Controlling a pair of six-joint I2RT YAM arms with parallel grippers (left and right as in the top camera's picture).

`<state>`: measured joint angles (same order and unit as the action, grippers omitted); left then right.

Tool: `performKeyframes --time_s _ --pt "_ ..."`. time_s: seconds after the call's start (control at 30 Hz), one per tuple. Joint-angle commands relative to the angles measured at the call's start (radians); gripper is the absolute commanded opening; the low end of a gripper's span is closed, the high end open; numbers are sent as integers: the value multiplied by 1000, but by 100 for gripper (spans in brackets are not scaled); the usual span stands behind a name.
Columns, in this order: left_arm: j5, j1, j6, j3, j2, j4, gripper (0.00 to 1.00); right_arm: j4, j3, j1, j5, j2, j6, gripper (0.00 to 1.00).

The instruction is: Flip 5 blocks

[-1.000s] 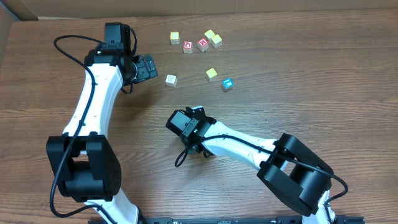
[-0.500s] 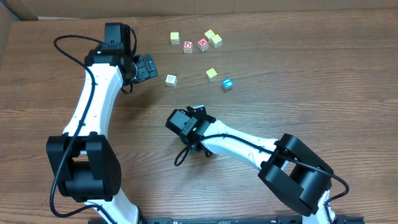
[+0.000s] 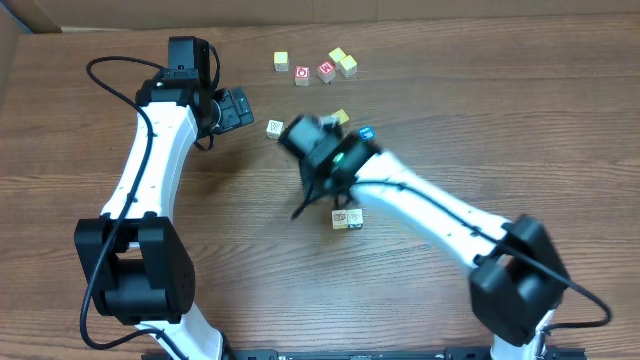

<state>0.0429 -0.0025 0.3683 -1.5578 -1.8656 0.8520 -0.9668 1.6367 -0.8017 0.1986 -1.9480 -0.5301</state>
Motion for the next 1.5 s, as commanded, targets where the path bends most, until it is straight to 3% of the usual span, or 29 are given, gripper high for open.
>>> performKeyframes --time_s 0.0,0.3,0.6,1.13,1.2,1.33,1.47 --pt "13 -4 21 -21 -9 0 100 36 26 97 10 32 107 70" --pt "13 -4 21 -21 -9 0 100 136 4 278 -49 -47 301 73" --pt "13 -4 21 -21 -9 0 100 209 3 292 -135 -158 451 73" --pt "13 -4 21 -21 -9 0 100 336 3 293 -80 -273 452 72" --pt "12 -4 21 -21 -9 0 100 338 3 293 -80 -280 453 68" --pt "13 -4 21 -21 -9 0 100 338 3 293 -79 -281 453 46" --pt "12 -4 21 -21 -9 0 100 333 6 293 -76 -280 452 44"
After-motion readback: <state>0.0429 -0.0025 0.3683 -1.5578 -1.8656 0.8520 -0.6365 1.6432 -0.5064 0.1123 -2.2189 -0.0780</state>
